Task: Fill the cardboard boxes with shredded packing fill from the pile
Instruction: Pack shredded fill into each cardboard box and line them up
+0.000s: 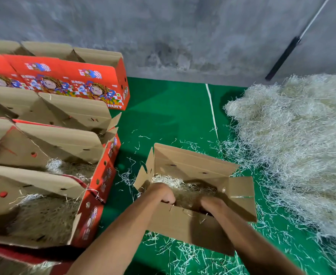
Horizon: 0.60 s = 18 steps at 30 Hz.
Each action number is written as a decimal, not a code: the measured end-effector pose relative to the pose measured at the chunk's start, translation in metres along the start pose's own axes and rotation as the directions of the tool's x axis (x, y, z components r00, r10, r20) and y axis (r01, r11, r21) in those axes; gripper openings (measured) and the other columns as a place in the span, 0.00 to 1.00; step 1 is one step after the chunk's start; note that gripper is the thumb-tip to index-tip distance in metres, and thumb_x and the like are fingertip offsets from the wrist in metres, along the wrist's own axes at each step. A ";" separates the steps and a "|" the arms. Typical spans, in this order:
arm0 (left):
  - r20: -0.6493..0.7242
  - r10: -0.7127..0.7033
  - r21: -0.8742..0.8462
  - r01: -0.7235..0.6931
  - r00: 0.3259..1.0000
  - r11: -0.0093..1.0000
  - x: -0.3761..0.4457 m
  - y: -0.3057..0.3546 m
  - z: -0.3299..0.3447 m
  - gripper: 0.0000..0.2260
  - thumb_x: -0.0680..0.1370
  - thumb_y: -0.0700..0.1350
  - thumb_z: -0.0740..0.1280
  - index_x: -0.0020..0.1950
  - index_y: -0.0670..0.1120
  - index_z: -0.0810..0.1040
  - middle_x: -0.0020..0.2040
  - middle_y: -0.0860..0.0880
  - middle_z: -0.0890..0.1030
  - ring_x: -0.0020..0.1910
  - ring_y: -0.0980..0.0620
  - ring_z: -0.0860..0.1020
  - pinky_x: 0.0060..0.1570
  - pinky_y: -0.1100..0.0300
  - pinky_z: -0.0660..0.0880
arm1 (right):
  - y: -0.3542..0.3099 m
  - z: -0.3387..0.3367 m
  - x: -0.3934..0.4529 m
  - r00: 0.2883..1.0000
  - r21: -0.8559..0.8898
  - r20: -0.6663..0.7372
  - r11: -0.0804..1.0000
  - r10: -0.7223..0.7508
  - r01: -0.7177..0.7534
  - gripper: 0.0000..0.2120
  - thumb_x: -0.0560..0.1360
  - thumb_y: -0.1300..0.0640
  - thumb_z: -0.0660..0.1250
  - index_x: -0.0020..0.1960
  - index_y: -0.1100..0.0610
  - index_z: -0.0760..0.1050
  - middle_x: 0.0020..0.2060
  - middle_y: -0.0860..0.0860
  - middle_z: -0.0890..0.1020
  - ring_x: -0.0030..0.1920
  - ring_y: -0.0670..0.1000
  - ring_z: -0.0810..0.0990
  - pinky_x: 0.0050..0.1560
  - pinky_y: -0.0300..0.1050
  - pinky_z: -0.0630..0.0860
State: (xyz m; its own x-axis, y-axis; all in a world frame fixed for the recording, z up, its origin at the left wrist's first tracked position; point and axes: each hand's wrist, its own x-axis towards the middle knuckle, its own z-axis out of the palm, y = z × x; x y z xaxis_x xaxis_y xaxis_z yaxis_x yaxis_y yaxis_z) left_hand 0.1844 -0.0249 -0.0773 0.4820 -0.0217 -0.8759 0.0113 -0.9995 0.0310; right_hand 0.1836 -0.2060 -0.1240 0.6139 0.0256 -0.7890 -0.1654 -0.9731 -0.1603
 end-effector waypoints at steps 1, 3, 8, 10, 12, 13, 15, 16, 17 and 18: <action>-0.085 0.004 -0.077 -0.011 0.996 0.997 0.002 0.001 -0.001 0.19 0.80 0.48 0.59 0.68 0.42 0.73 0.66 0.40 0.76 0.58 0.43 0.77 0.58 0.52 0.74 | -0.003 -0.004 -0.001 0.997 0.009 -0.073 1.000 -0.017 0.018 0.16 0.82 0.55 0.60 0.68 0.60 0.75 0.65 0.58 0.78 0.66 0.58 0.76 0.61 0.48 0.72; -0.246 0.005 -0.182 -0.051 0.969 0.982 0.007 0.003 0.002 0.20 0.79 0.46 0.60 0.71 0.44 0.72 0.70 0.41 0.74 0.64 0.42 0.76 0.62 0.50 0.73 | -0.012 -0.007 0.000 0.975 0.049 -0.211 0.996 -0.065 0.077 0.14 0.82 0.56 0.62 0.65 0.61 0.76 0.61 0.59 0.81 0.62 0.58 0.80 0.62 0.48 0.74; -0.159 0.028 -0.014 -0.031 0.987 0.999 0.016 0.002 0.013 0.28 0.78 0.43 0.57 0.79 0.48 0.60 0.78 0.42 0.64 0.73 0.41 0.68 0.71 0.50 0.66 | -0.019 0.003 -0.002 0.983 0.179 -0.116 0.971 -0.141 0.160 0.22 0.80 0.52 0.65 0.72 0.57 0.69 0.68 0.57 0.74 0.70 0.58 0.72 0.67 0.47 0.68; -0.245 0.034 -0.042 -0.045 0.969 0.998 0.021 0.002 0.013 0.24 0.78 0.45 0.60 0.74 0.46 0.69 0.72 0.42 0.72 0.68 0.42 0.72 0.68 0.52 0.70 | -0.018 0.001 0.003 0.956 0.238 -0.260 0.950 -0.136 0.200 0.15 0.84 0.57 0.58 0.69 0.58 0.70 0.69 0.60 0.74 0.71 0.59 0.70 0.72 0.48 0.64; -0.400 0.038 -0.049 -0.063 0.916 0.997 0.023 0.001 0.014 0.16 0.77 0.47 0.64 0.64 0.48 0.77 0.63 0.45 0.80 0.61 0.44 0.77 0.60 0.55 0.73 | -0.016 -0.001 0.005 0.932 0.191 -0.331 0.957 -0.147 0.218 0.16 0.85 0.58 0.52 0.69 0.58 0.72 0.68 0.59 0.75 0.70 0.57 0.71 0.74 0.48 0.62; -0.468 0.035 -0.054 -0.068 0.883 0.996 0.024 0.001 0.016 0.12 0.77 0.47 0.65 0.59 0.48 0.79 0.59 0.46 0.82 0.57 0.46 0.79 0.55 0.56 0.74 | -0.013 0.002 0.002 0.937 0.182 -0.317 0.959 -0.150 0.215 0.17 0.86 0.57 0.51 0.70 0.57 0.72 0.68 0.58 0.75 0.69 0.57 0.72 0.74 0.48 0.62; -0.591 0.019 -0.138 -0.124 0.806 0.983 0.027 0.002 0.020 0.09 0.78 0.48 0.68 0.57 0.48 0.79 0.54 0.49 0.82 0.53 0.48 0.80 0.52 0.56 0.75 | -0.012 0.006 0.000 0.950 0.095 -0.260 0.974 -0.173 0.203 0.17 0.85 0.60 0.52 0.69 0.57 0.72 0.65 0.57 0.77 0.66 0.56 0.75 0.72 0.48 0.66; -0.633 0.002 -0.197 -0.164 0.774 0.967 0.027 0.002 0.020 0.10 0.78 0.49 0.69 0.58 0.48 0.78 0.53 0.49 0.82 0.51 0.49 0.80 0.52 0.55 0.76 | -0.015 0.007 -0.001 0.945 0.018 -0.273 0.981 -0.181 0.193 0.16 0.84 0.63 0.53 0.67 0.58 0.74 0.63 0.58 0.79 0.64 0.57 0.77 0.69 0.48 0.70; -0.656 -0.012 -0.242 -0.196 0.754 0.950 0.026 0.002 0.018 0.10 0.78 0.49 0.69 0.59 0.48 0.77 0.52 0.50 0.82 0.49 0.51 0.80 0.51 0.56 0.78 | -0.020 0.005 -0.003 0.931 -0.039 -0.321 0.985 -0.174 0.170 0.15 0.82 0.65 0.54 0.64 0.59 0.75 0.61 0.58 0.80 0.62 0.57 0.79 0.66 0.49 0.73; -0.665 -0.019 -0.267 -0.214 0.747 0.940 0.026 0.002 0.016 0.11 0.78 0.48 0.70 0.60 0.49 0.77 0.52 0.50 0.82 0.47 0.52 0.80 0.49 0.56 0.78 | -0.024 0.004 -0.004 0.909 -0.136 -0.369 0.979 -0.194 0.154 0.15 0.82 0.65 0.55 0.63 0.59 0.75 0.60 0.59 0.81 0.60 0.58 0.80 0.63 0.50 0.75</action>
State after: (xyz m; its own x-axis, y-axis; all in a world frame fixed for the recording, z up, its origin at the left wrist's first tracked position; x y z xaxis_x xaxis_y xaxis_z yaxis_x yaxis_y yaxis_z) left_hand 0.1829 -0.0275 -0.1078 0.9421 0.0192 -0.3349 0.1415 -0.9279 0.3449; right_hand 0.1822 -0.1819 -0.1199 0.8750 0.1279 -0.4670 0.0375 -0.9795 -0.1980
